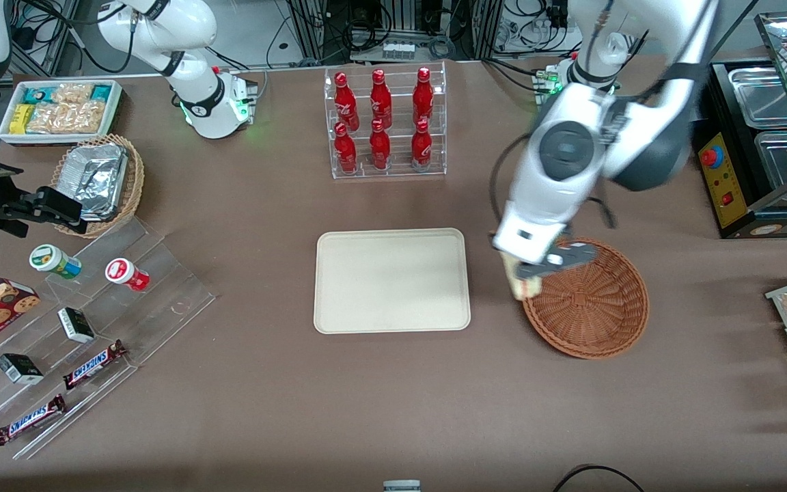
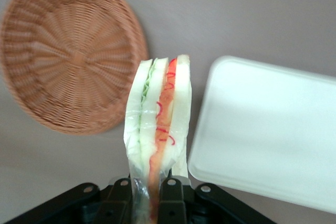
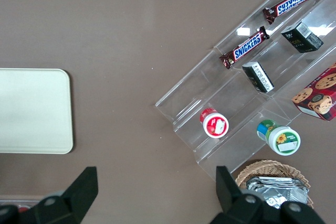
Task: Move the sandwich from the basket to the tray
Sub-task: 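Lift the sandwich and carry it over the white tray, then lower the sandwich upright onto the tray and open the left gripper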
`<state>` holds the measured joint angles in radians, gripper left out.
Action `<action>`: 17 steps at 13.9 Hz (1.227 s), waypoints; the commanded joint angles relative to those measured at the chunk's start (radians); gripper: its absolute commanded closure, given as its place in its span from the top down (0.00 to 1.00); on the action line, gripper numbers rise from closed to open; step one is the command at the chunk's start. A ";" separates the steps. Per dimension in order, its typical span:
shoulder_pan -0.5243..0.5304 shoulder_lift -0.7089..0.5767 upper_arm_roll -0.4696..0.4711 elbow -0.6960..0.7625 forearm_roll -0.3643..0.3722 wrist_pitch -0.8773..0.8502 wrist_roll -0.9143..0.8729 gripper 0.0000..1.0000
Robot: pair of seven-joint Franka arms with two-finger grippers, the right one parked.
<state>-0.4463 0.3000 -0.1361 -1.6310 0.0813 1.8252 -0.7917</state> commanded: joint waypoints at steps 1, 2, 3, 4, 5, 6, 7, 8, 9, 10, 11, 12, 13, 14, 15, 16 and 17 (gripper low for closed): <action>-0.107 0.153 0.010 0.149 0.018 -0.014 -0.004 0.00; -0.141 0.197 0.012 0.190 0.020 -0.014 -0.006 0.00; -0.172 0.243 0.012 0.227 0.020 -0.010 -0.007 0.00; -0.201 0.287 0.013 0.264 0.021 0.002 -0.024 0.00; -0.224 0.316 0.015 0.282 0.021 0.025 -0.047 0.00; -0.241 0.341 0.015 0.284 0.031 0.058 -0.067 0.00; -0.255 0.355 0.015 0.281 0.061 0.086 -0.084 0.00; -0.258 0.372 0.013 0.281 0.077 0.101 -0.099 0.00; -0.267 0.390 0.013 0.284 0.080 0.121 -0.103 0.00; -0.284 0.410 0.015 0.287 0.080 0.155 -0.109 0.00; -0.288 0.431 0.016 0.287 0.081 0.198 -0.128 0.00; -0.288 0.451 0.016 0.290 0.081 0.235 -0.141 0.00; -0.299 0.468 0.016 0.293 0.083 0.252 -0.153 0.00; -0.307 0.478 0.018 0.293 0.103 0.255 -0.168 0.00; -0.308 0.490 0.016 0.295 0.118 0.256 -0.190 0.00; -0.310 0.499 0.016 0.295 0.129 0.264 -0.198 0.00; -0.310 0.508 0.016 0.293 0.129 0.275 -0.196 0.00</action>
<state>-0.7390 0.7777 -0.1328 -1.3783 0.1850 2.0938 -0.9594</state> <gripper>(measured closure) 0.846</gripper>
